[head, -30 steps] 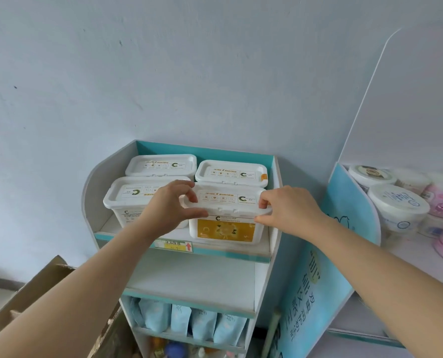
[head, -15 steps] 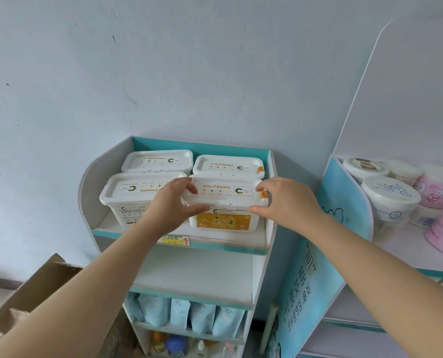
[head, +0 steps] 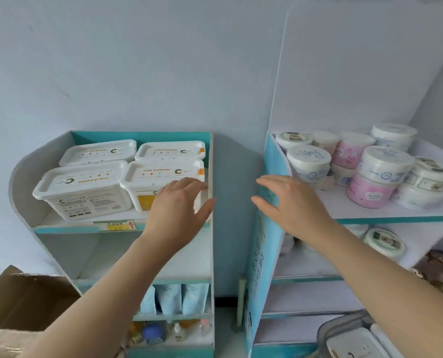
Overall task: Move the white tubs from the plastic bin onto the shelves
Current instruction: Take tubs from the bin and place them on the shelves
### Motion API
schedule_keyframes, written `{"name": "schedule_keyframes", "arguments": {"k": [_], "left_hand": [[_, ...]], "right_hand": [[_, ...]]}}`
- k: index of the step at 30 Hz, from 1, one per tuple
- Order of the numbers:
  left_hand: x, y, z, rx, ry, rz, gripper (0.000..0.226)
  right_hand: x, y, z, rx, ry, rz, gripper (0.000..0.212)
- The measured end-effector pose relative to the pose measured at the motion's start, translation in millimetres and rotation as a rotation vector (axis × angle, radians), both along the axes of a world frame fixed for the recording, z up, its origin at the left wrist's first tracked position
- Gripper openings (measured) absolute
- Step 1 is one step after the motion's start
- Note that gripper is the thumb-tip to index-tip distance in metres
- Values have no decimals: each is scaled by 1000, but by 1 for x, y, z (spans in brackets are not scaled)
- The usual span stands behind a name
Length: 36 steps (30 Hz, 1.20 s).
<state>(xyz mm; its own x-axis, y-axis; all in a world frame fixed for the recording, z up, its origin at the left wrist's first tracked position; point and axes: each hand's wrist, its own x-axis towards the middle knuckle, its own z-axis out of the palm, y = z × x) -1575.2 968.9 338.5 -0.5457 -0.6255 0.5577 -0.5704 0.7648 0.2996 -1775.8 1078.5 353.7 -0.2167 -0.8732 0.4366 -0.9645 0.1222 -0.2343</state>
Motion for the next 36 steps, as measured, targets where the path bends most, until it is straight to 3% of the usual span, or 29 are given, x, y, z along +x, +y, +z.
{"name": "schedule_keyframes", "arguments": {"k": [5,9,17,28,36], "left_hand": [[-72,78,-32,44,-56,-149,41],[-134,147,-66,128,-102,-253,32],[-221,248,-159,494,-260,-346,37],[-270,259,-283,894,-592,-232,46],[-304,261,-357,1048,-766,-146,57]], "right_hand": [[-58,99,-26,32,-58,-84,39],[-114,185,-56,122,-73,-180,38],[-193,308,-138,328,-247,-366,43],[-245,325,-270,575,-503,-454,48],[-266,297,-355,674,-637,-439,50]]}}
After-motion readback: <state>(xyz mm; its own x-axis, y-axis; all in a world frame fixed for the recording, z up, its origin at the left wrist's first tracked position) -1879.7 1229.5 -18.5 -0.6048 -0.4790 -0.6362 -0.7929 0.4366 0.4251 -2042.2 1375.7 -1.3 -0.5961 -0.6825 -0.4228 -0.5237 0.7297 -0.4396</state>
